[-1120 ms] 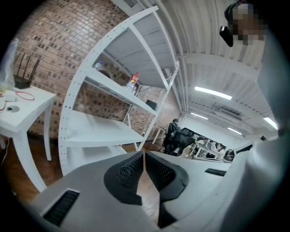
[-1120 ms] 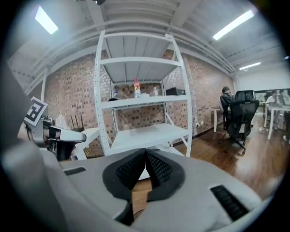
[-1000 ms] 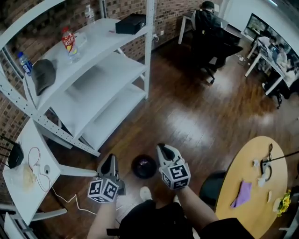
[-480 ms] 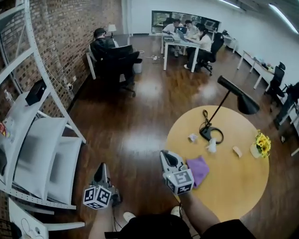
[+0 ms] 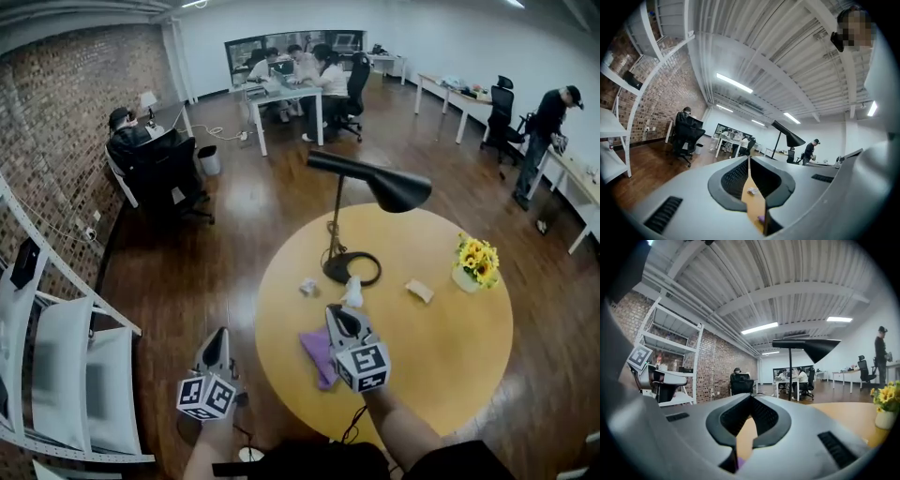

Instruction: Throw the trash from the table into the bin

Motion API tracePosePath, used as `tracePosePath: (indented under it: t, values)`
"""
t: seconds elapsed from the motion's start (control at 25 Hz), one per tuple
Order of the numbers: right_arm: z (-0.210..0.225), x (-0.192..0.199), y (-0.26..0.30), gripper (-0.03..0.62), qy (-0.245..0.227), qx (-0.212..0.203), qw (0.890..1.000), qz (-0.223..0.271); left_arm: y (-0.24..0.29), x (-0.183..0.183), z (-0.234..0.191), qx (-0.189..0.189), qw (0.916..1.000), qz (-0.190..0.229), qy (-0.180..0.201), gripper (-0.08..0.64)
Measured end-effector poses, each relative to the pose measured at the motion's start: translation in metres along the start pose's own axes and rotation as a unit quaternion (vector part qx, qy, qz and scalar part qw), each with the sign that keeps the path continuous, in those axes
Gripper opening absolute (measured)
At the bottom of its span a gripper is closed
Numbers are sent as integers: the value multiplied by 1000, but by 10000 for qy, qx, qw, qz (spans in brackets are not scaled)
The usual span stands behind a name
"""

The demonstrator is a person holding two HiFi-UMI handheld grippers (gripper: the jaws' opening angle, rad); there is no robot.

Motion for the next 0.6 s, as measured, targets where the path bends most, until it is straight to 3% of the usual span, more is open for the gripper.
tracePosePath:
  t: [0.28,0.44,0.6]
  values:
    - [80,34,-51,2,282,802,9959,-307,57,45,73,754,9958,-525,36,18]
    - [105,44,-82,2,344,1324,9892,-531,83,68,96,1280,9877,-900,3,18]
    - [125,32,-102,2,296,1861,9807,-528,119,76,112,1811,9773,-1095,-103,18]
Point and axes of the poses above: the fingertips, and each gripper's own axes: y forward along the fingers, z to its right, x out of its underside, the point moved 6 cm from there along -y, backward along the fingers, and after that the axes turned 9 degrees about -y, right-handed, at the moved point
